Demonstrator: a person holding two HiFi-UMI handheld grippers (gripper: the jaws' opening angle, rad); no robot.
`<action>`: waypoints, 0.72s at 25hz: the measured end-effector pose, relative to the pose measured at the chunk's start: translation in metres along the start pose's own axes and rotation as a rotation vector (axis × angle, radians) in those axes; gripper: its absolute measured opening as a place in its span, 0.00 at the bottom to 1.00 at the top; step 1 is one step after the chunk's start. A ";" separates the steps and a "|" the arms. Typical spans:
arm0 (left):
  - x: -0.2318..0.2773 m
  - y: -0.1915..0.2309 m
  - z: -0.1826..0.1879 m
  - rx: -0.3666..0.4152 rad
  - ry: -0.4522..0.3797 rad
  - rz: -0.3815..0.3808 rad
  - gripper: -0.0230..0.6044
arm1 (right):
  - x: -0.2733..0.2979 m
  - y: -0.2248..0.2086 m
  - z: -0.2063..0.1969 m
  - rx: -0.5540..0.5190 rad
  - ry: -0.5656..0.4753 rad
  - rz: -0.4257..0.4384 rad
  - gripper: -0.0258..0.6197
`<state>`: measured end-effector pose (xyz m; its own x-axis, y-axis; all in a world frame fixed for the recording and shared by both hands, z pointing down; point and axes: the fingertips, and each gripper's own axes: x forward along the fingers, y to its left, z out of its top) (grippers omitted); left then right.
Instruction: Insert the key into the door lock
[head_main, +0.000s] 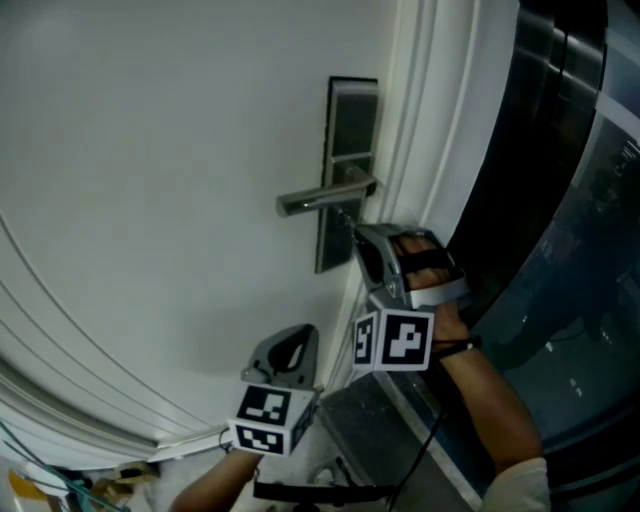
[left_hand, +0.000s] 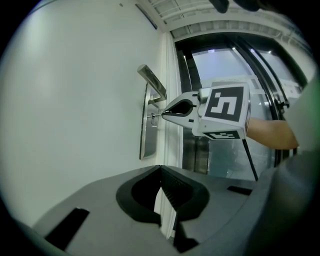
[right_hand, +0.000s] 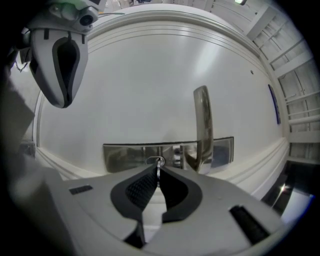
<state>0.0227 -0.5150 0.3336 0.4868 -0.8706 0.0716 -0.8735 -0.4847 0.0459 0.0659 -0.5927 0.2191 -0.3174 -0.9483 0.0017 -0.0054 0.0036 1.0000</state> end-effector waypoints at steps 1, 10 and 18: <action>0.000 0.001 0.000 -0.002 0.001 0.001 0.05 | 0.001 0.000 -0.001 -0.002 0.003 0.001 0.07; -0.002 0.003 -0.004 -0.004 0.009 0.006 0.05 | 0.012 -0.001 0.000 -0.028 0.009 0.002 0.07; -0.003 0.005 -0.004 0.002 0.011 0.004 0.05 | 0.021 0.000 0.000 -0.030 0.022 -0.012 0.07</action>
<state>0.0167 -0.5145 0.3377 0.4833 -0.8715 0.0832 -0.8754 -0.4814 0.0435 0.0590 -0.6129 0.2194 -0.2966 -0.9549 -0.0108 0.0196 -0.0174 0.9997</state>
